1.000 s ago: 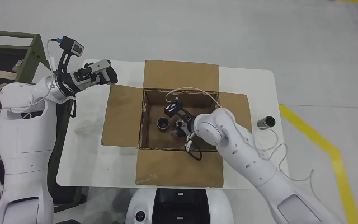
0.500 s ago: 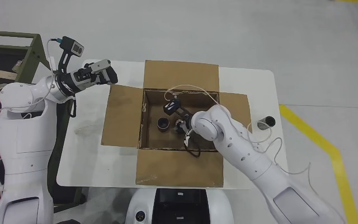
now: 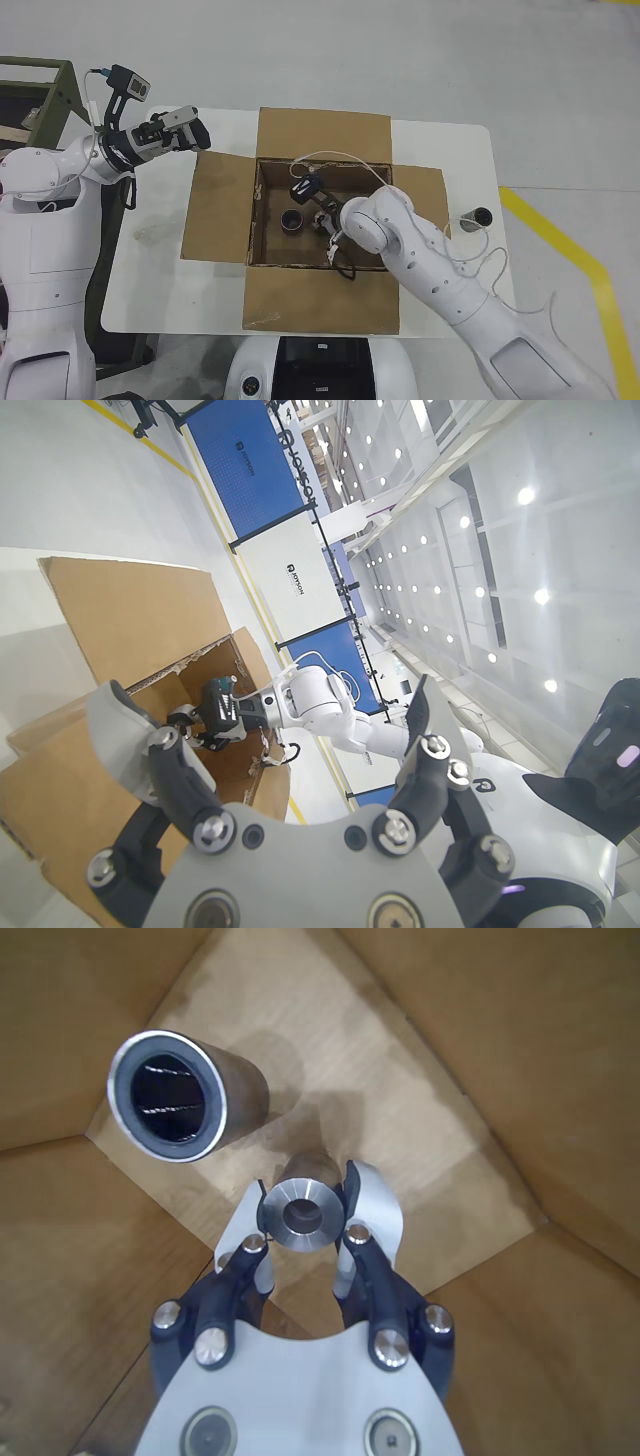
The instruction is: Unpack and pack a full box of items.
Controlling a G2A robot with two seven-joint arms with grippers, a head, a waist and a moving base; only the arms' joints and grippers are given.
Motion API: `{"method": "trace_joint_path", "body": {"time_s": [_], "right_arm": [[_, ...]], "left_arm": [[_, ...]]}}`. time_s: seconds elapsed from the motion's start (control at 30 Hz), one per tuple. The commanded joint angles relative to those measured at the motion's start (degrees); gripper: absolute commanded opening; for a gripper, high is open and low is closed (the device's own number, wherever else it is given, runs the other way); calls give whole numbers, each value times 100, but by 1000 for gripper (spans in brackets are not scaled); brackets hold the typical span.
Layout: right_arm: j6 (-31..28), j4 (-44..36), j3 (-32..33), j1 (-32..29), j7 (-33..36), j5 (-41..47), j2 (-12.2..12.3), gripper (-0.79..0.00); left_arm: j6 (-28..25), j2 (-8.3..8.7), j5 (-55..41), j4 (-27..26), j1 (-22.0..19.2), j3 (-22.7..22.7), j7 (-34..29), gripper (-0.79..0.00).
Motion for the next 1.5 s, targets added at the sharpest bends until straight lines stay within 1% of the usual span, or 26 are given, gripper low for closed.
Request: {"method": "trace_joint_path", "body": {"time_s": [0.0,0.37,0.73,0.97,1.13,1.47], "right_arm": [[9,-196,61,-59,82,-43,25,-785],[259,-1389,561,-458,676,-148,174,-785],[429,-2475,1120,-824,923,-177,301,-785],[161,-3070,1487,-1077,951,-187,400,-785],[181,-3519,1904,-1325,1058,-140,479,-785],[473,-4249,2895,-1883,1263,35,625,-785]], "left_arm": [[0,0,0,0,0,0,0,0],[0,0,0,0,0,0,0,0],[0,0,0,0,0,0,0,0],[0,0,0,0,0,0,0,0],[0,0,0,0,0,0,0,0],[0,0,0,0,0,0,0,0]]}}
